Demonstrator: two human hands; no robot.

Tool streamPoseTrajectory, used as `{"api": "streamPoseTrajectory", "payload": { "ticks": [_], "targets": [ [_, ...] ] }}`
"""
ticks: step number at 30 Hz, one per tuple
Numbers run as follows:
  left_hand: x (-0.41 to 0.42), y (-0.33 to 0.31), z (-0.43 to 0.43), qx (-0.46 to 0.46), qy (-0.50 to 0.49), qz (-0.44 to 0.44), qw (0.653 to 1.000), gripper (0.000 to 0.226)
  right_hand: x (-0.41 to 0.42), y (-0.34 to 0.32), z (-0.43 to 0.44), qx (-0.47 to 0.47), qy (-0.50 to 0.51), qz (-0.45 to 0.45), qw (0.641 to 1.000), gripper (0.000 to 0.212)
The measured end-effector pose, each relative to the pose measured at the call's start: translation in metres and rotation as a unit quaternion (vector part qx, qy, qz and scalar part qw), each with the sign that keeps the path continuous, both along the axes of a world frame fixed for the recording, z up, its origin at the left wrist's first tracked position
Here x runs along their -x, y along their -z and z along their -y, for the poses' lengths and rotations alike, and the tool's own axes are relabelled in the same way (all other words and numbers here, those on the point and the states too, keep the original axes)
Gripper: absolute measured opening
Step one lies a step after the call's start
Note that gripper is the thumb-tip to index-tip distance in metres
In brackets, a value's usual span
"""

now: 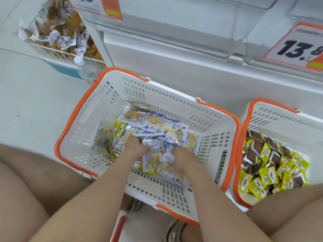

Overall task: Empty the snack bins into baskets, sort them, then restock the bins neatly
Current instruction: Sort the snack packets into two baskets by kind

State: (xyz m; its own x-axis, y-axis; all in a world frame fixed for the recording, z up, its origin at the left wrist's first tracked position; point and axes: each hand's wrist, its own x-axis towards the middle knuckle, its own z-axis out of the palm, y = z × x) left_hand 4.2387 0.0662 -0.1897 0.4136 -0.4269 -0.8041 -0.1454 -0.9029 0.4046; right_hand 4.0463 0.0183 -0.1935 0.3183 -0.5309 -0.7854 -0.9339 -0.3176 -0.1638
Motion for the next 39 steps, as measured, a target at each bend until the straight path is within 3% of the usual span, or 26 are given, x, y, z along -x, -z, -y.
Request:
{"api": "streamPoseTrajectory", "payload": {
  "ticks": [2, 5, 10, 14, 17, 18, 20, 22, 24, 25, 27, 29, 33, 37, 39],
  "targets": [
    [0.002, -0.008, 0.007, -0.006, -0.027, -0.008, 1.0, 0.025, -0.004, -0.003, 0.018, 0.064, 0.02, -0.028, 0.997, 0.041],
    [0.002, -0.03, 0.025, 0.006, -0.064, -0.089, 0.994, 0.031, -0.008, -0.012, 0.041, 0.207, 0.071, -0.046, 0.975, 0.043],
    [-0.006, -0.06, 0.06, 0.152, -0.08, -0.123, 0.977, 0.014, -0.007, -0.011, 0.051, 0.372, 0.132, 0.008, 0.919, 0.042],
    [-0.017, -0.041, 0.06, 0.233, -0.074, -0.031, 0.969, 0.016, -0.01, -0.005, 0.021, 0.465, 0.134, 0.051, 0.874, 0.051],
    [-0.014, -0.019, 0.042, 0.202, 0.031, 0.097, 0.974, 0.026, -0.012, -0.005, -0.002, 0.495, 0.133, 0.076, 0.856, 0.061],
    [-0.012, -0.013, 0.034, 0.176, 0.048, 0.137, 0.974, 0.023, -0.012, -0.004, -0.006, 0.497, 0.137, 0.084, 0.853, 0.064],
    [-0.01, -0.005, 0.021, 0.107, 0.036, 0.174, 0.978, 0.063, -0.011, -0.003, -0.012, 0.47, 0.114, 0.116, 0.867, 0.062],
    [-0.013, 0.004, 0.009, 0.05, 0.023, 0.175, 0.983, 0.088, -0.012, 0.002, -0.011, 0.292, 0.067, 0.185, 0.936, 0.04],
    [-0.016, 0.01, -0.002, 0.015, 0.041, 0.176, 0.983, 0.077, -0.015, 0.009, -0.01, 0.066, -0.001, 0.175, 0.982, 0.024],
    [-0.017, 0.011, -0.006, 0.009, 0.05, 0.181, 0.982, 0.063, -0.015, 0.013, -0.013, 0.012, -0.032, 0.158, 0.987, 0.024],
    [-0.019, 0.012, -0.011, -0.004, 0.114, 0.177, 0.978, 0.042, -0.015, 0.022, -0.02, 0.031, -0.069, 0.156, 0.985, 0.032],
    [-0.02, 0.016, -0.013, -0.018, 0.232, 0.153, 0.96, 0.022, -0.014, 0.031, -0.027, 0.088, -0.088, 0.176, 0.977, 0.056],
    [-0.011, 0.031, -0.014, -0.023, 0.373, 0.102, 0.922, 0.04, -0.023, 0.039, -0.029, 0.125, -0.131, 0.146, 0.973, 0.09],
    [-0.004, 0.044, -0.014, -0.055, 0.434, 0.06, 0.897, 0.042, -0.034, 0.05, -0.042, 0.143, -0.172, 0.098, 0.97, 0.092],
    [-0.003, 0.047, -0.012, -0.054, 0.453, 0.062, 0.888, 0.025, -0.036, 0.055, -0.049, 0.153, -0.196, 0.079, 0.965, 0.079]
  ]
}}
